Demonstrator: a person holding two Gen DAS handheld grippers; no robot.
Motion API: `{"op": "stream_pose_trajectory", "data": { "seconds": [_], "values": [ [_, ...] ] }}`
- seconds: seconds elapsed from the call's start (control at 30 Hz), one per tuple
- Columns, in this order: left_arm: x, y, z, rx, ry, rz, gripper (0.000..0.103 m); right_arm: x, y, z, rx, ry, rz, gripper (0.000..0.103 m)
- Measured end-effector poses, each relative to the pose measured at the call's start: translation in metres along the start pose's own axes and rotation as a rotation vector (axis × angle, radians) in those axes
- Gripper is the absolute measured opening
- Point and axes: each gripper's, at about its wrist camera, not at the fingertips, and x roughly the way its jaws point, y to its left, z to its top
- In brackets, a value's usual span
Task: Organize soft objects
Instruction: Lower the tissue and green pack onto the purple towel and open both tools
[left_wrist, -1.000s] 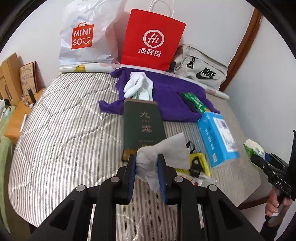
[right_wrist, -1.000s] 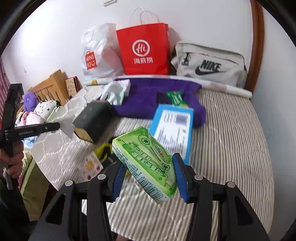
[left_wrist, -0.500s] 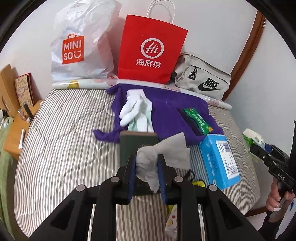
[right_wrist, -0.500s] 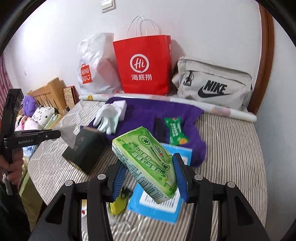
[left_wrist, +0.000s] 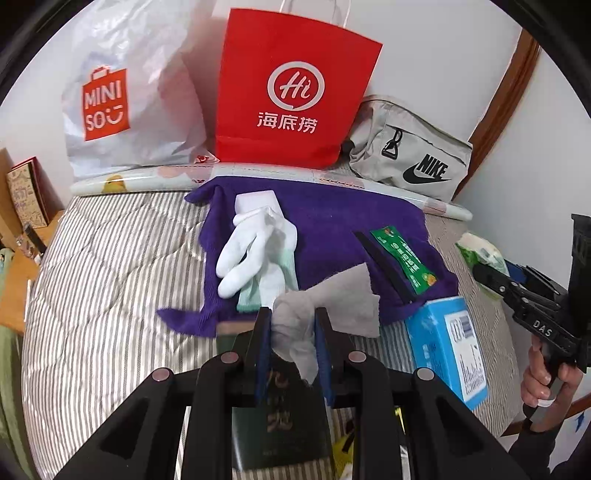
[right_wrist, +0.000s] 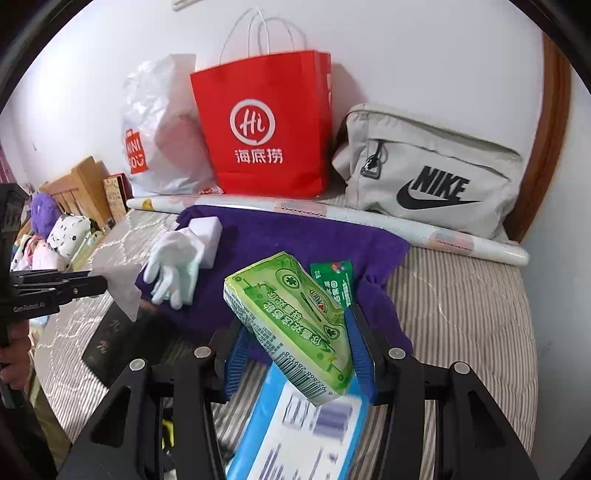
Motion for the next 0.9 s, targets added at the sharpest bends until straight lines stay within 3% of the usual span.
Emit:
{"op": "stream_pose_trajectory", "data": {
  "seconds": [0.37, 0.9],
  "values": [
    [0.054, -0.006, 0.032, 0.024, 0.081, -0.017, 0.022, 0.069, -0.011, 0.016, -0.01, 0.098, -0.005, 0.049],
    [0.106, -0.014, 0.054, 0.06, 0.139, -0.005, 0.023, 0.114, -0.026, 0.019, 0.018, 0.17, -0.015, 0.05]
  ]
}}
